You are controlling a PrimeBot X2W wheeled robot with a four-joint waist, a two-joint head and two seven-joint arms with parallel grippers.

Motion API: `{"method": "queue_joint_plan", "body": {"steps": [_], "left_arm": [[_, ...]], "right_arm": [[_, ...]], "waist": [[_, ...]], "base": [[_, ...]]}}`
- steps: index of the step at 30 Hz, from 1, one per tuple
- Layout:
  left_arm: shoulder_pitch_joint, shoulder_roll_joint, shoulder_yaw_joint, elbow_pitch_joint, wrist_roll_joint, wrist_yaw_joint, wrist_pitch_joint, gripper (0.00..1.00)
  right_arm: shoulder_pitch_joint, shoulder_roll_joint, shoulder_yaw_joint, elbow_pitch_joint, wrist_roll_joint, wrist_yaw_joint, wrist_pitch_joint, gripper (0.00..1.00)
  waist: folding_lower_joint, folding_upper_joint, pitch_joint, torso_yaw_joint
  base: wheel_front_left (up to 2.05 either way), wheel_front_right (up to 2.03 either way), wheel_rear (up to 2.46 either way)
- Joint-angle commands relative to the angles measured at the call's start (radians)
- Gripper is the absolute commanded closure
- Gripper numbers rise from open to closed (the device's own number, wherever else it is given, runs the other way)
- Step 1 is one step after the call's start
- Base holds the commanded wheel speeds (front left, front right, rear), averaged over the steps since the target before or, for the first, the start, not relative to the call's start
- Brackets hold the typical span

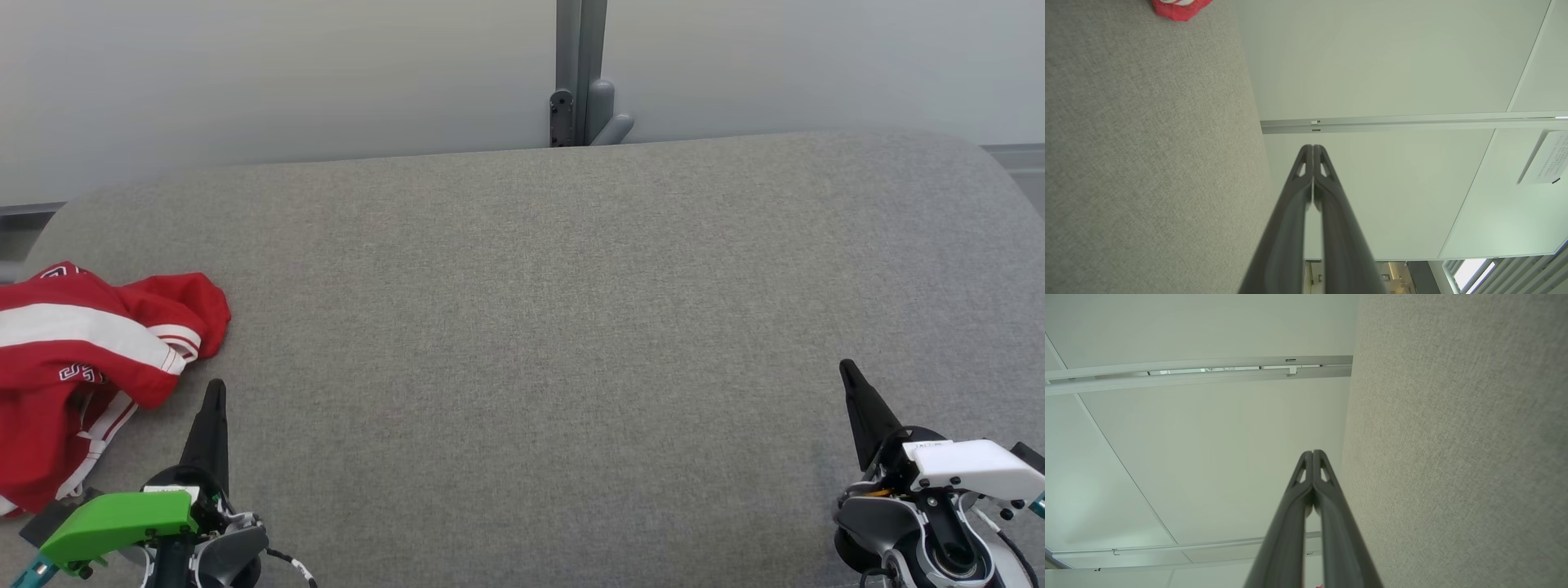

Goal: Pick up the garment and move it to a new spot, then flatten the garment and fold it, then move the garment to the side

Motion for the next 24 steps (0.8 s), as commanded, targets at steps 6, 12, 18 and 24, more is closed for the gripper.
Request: {"method": "queue_joint_plan", "body": {"steps": [6,12,18,24], "left_arm": [[-0.008,0.000,0.002,-0.002,0.000,-0.004,0.004,1.00],[-0.008,0.000,0.002,-0.002,0.000,-0.004,0.004,1.00],[-0.008,0.000,0.002,-0.002,0.000,-0.004,0.004,1.00],[-0.008,0.000,0.002,-0.002,0.000,-0.004,0.004,1.00]], "right_arm": [[-0.008,-0.005,-0.002,-0.003,0.007,0.000,0.003,1.00],[-0.008,-0.005,-0.002,-0.003,0.007,0.000,0.003,1.00],[-0.008,-0.005,-0.002,-0.003,0.007,0.000,0.003,1.00],[-0.008,-0.005,-0.002,-0.003,0.007,0.000,0.003,1.00]], "waist": [[0.0000,0.0000,0.000,0.000],[0.0000,0.0000,0.000,0.000],[0.0000,0.0000,0.000,0.000],[0.0000,0.0000,0.000,0.000]], "base": [[0.00,0.00,0.00],[0.00,0.00,0.00],[0.00,0.00,0.00],[0.00,0.00,0.00]]}}
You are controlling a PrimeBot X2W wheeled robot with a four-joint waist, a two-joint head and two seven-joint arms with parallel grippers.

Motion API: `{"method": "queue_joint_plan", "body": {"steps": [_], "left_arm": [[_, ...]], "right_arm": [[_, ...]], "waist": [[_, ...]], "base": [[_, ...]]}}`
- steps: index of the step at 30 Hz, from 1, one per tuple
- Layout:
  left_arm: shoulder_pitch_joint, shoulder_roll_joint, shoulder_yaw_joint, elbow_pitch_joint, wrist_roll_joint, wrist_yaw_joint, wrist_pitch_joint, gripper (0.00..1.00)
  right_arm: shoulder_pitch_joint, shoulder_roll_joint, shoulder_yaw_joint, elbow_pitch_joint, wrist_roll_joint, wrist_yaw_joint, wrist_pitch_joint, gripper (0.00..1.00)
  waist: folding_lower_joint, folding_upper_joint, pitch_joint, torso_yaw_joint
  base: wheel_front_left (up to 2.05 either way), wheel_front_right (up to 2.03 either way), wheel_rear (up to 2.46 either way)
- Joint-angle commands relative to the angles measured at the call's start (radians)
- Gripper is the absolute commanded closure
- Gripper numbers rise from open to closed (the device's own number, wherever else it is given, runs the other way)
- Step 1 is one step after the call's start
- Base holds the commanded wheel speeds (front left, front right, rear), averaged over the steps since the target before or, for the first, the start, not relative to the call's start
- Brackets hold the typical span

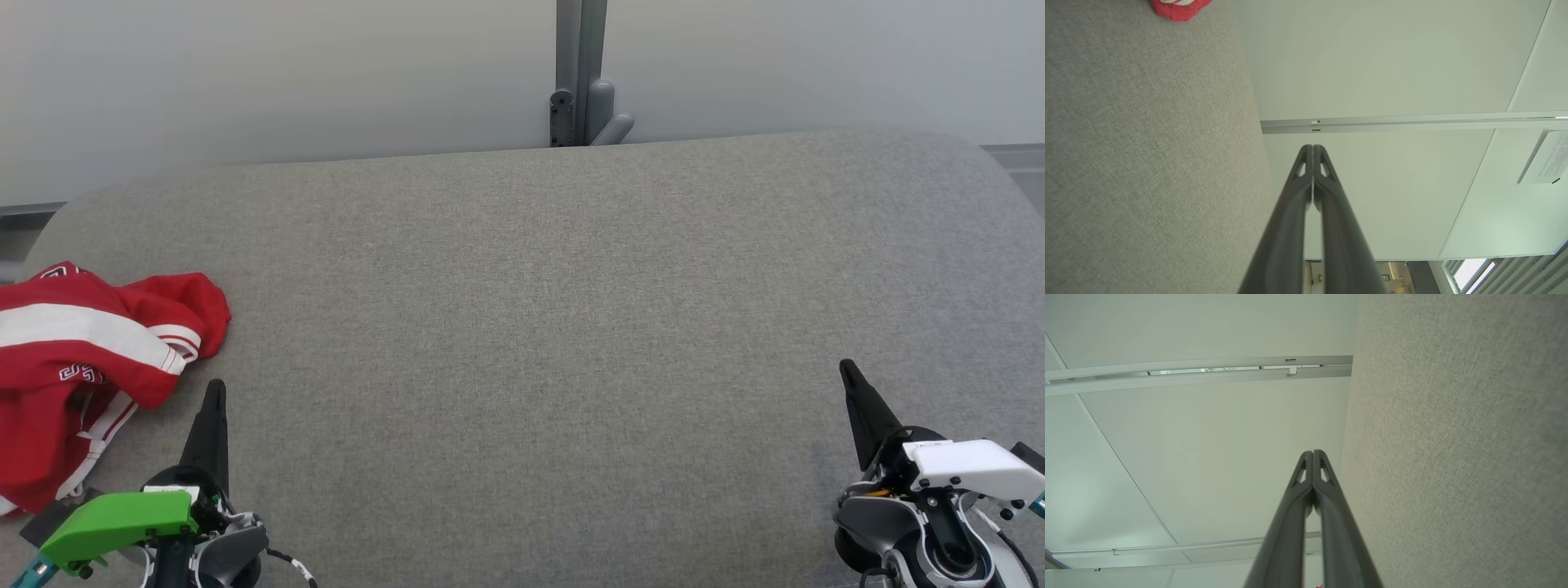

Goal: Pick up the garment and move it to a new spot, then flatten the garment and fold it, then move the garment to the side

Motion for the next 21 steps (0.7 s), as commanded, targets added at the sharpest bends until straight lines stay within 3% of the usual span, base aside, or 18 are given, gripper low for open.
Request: {"method": "queue_joint_plan", "body": {"steps": [1,21], "left_arm": [[-0.008,0.000,0.002,-0.002,0.000,-0.004,0.004,1.00],[-0.008,0.000,0.002,-0.002,0.000,-0.004,0.004,1.00]], "right_arm": [[-0.008,-0.004,-0.002,-0.003,0.007,0.000,0.003,1.00],[-0.008,-0.004,-0.002,-0.003,0.007,0.000,0.003,1.00]], "waist": [[0.0000,-0.0001,0.000,0.000],[0.0000,-0.0001,0.000,0.000]], "base": [[0.00,0.00,0.00],[0.00,0.00,0.00]]}}
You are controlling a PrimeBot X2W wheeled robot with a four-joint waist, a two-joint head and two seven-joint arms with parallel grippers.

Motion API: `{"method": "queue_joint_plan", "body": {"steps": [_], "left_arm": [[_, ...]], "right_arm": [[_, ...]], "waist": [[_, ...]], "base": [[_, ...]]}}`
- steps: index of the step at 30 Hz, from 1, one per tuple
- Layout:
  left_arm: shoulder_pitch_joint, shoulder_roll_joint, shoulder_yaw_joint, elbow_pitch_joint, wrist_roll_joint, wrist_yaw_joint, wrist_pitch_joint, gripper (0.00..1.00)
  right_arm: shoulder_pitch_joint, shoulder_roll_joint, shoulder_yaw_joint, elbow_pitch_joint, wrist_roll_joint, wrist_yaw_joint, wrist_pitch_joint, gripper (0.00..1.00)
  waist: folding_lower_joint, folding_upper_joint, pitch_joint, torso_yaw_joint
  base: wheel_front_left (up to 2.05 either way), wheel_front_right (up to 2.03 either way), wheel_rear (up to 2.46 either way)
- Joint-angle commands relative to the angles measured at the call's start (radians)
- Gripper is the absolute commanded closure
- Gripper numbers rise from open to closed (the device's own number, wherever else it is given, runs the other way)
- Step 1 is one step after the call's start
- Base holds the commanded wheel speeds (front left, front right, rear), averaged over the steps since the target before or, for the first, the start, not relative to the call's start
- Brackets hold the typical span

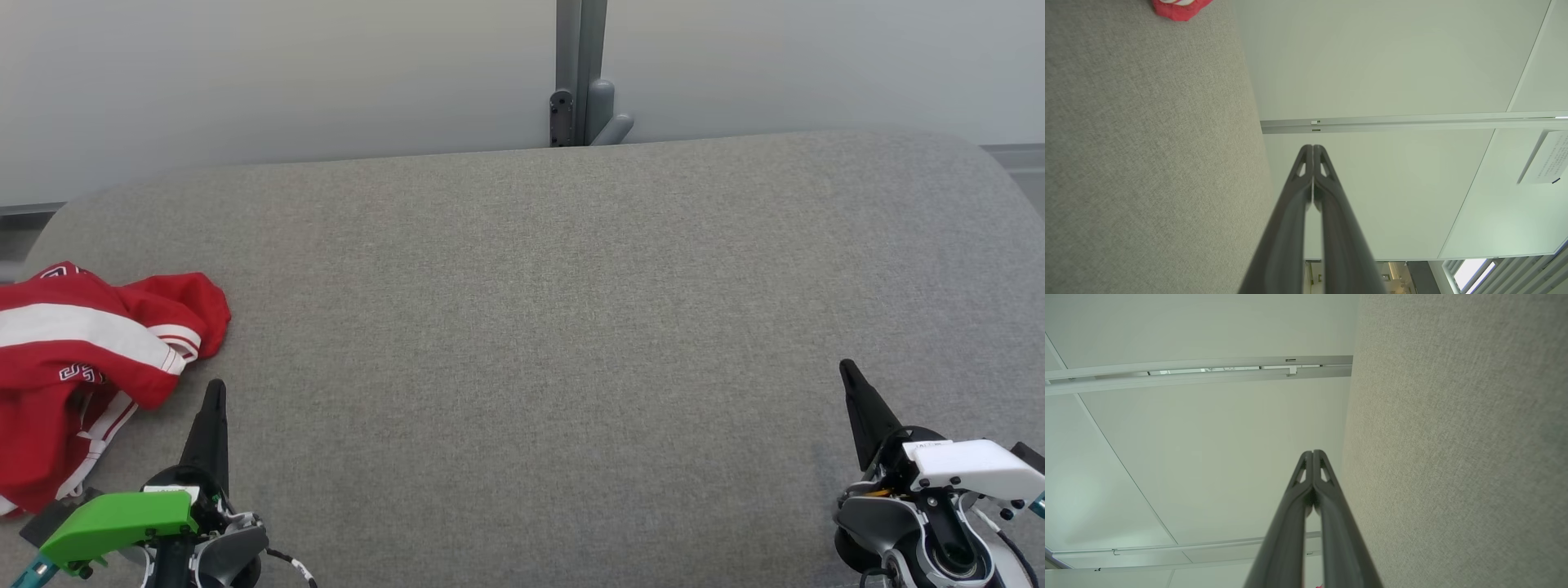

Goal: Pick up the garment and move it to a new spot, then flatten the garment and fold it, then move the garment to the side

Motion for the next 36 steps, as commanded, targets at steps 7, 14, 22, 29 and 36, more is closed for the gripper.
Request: {"method": "queue_joint_plan", "body": {"steps": [7,14,22,29,36], "left_arm": [[-0.008,0.000,0.002,-0.002,0.000,-0.004,0.004,1.00],[-0.008,0.000,0.002,-0.002,0.000,-0.004,0.004,1.00],[0.005,-0.001,-0.001,0.010,0.000,0.000,-0.001,0.00],[0.017,-0.002,-0.032,0.007,0.000,0.000,-0.033,0.00],[0.023,0.001,-0.061,0.008,0.035,0.000,-0.068,0.00]], "right_arm": [[-0.008,-0.004,-0.002,-0.003,0.007,0.000,0.003,1.00],[-0.008,-0.004,-0.002,-0.003,0.007,0.000,0.003,1.00],[0.006,0.003,0.000,0.009,-0.001,0.000,0.000,0.00],[0.023,0.003,0.024,-0.003,-0.017,0.000,-0.034,0.00],[0.031,-0.004,0.043,-0.018,-0.090,0.000,-0.069,0.00]], "waist": [[0.0000,0.0000,0.000,0.000],[0.0000,0.0000,0.000,0.000],[0.0000,0.0000,0.000,0.000],[0.0000,0.0000,0.000,0.001],[0.0000,0.0000,-0.001,0.001]], "base": [[0.00,0.00,0.00],[0.00,0.00,0.00],[0.00,0.00,0.00],[0.00,0.00,0.00],[0.00,0.00,0.00]]}}
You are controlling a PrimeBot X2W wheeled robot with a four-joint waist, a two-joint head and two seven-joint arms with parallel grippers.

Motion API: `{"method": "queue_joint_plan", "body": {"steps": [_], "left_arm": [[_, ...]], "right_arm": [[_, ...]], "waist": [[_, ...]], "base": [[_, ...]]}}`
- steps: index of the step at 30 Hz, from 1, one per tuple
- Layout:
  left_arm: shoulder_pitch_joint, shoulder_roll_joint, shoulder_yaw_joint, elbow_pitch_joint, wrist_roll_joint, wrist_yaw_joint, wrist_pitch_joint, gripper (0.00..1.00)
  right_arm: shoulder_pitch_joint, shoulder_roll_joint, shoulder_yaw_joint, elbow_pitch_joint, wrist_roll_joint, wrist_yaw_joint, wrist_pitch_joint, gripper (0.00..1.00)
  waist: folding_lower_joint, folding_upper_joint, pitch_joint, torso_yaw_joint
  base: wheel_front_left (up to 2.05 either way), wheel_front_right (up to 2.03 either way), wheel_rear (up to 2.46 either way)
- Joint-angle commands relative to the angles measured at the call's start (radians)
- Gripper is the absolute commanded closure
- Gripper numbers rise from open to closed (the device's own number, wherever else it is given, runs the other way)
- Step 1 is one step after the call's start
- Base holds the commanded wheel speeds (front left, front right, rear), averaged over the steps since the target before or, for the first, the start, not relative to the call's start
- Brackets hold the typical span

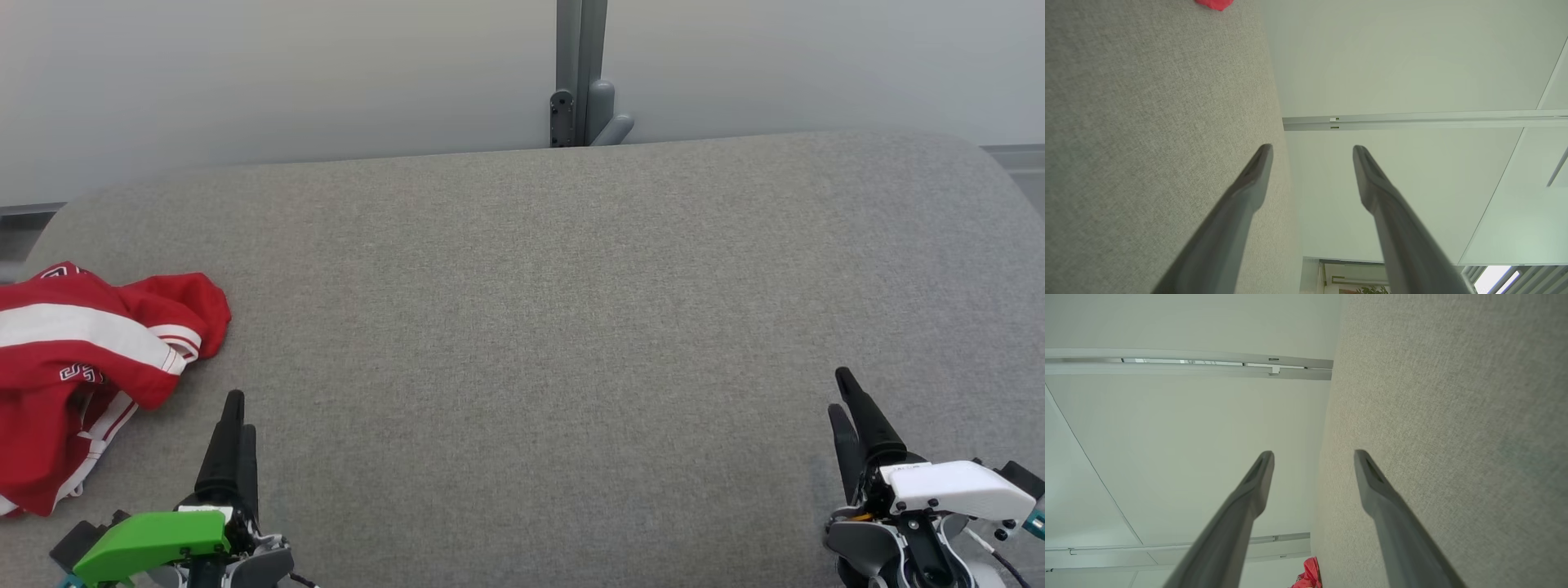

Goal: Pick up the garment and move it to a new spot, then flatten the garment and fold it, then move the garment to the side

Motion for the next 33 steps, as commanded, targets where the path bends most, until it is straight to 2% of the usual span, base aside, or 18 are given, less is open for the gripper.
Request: {"method": "queue_joint_plan", "body": {"steps": [1,6,13,18,33], "left_arm": [[-0.012,0.007,-0.008,-0.018,0.027,-0.002,-0.011,0.00],[-0.012,0.013,-0.019,-0.022,0.101,0.001,-0.033,0.00],[-0.007,0.027,-0.042,-0.028,0.267,0.012,-0.066,0.00],[-0.002,0.035,-0.051,-0.025,0.364,0.017,-0.085,0.00],[0.018,0.036,-0.064,-0.035,0.645,0.017,-0.135,0.00]], "right_arm": [[-0.011,-0.012,0.006,-0.026,-0.039,0.000,-0.013,0.00],[-0.012,-0.025,0.019,-0.045,-0.177,0.000,-0.035,0.00],[-0.019,-0.043,0.042,-0.071,-0.399,0.000,-0.068,0.00],[-0.016,-0.057,0.059,-0.079,-0.517,0.000,-0.088,0.00],[0.002,-0.069,0.077,-0.085,-0.757,0.000,-0.137,0.00]], "waist": [[0.0000,0.0000,0.000,0.000],[0.0000,0.0000,-0.001,0.000],[0.0000,0.0000,-0.003,0.003],[0.0000,0.0000,-0.005,0.005],[0.0000,0.0000,-0.010,0.010]], "base": [[0.00,0.00,0.00],[0.00,0.00,0.00],[0.00,0.00,0.00],[0.00,0.00,0.00],[0.00,0.00,0.00]]}}
